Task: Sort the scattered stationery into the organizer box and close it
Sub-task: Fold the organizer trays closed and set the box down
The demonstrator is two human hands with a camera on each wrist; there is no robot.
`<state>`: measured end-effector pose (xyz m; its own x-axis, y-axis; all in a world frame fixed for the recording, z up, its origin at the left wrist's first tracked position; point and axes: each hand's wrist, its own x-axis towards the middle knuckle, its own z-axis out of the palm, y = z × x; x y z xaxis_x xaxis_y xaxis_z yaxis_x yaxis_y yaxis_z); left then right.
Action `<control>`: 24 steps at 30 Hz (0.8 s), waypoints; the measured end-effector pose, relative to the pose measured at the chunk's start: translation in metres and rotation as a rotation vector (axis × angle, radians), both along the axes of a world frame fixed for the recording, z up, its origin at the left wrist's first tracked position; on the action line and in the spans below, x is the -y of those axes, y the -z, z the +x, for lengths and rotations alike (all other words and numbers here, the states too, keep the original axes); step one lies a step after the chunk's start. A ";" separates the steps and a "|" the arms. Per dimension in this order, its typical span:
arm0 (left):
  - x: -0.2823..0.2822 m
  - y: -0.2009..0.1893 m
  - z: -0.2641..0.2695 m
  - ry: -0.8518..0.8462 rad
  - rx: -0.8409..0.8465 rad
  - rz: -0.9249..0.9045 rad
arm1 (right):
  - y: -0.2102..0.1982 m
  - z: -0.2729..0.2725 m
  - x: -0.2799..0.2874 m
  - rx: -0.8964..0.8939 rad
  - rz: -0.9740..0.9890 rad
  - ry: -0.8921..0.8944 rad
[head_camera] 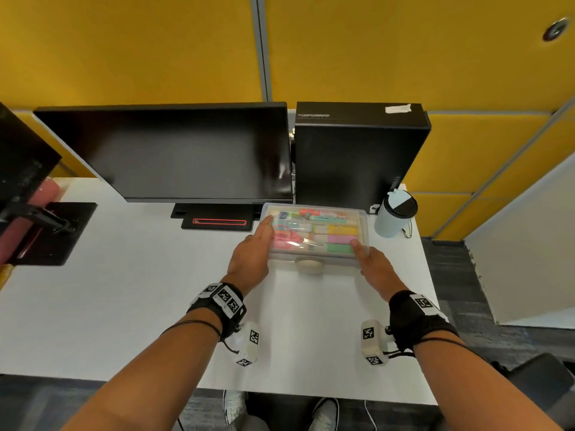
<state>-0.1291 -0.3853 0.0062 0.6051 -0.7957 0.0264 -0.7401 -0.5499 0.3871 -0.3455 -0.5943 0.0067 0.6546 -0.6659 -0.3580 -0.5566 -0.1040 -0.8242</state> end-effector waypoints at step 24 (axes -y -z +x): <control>0.065 0.042 -0.124 -0.846 -1.884 -0.726 | 0.036 0.005 0.011 0.039 0.080 0.025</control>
<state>-0.2533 -0.4499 -0.0355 0.3770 -0.5309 -0.7590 0.9145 0.0835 0.3959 -0.3400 -0.6055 -0.0293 0.6529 -0.6522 -0.3851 -0.5255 -0.0239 -0.8505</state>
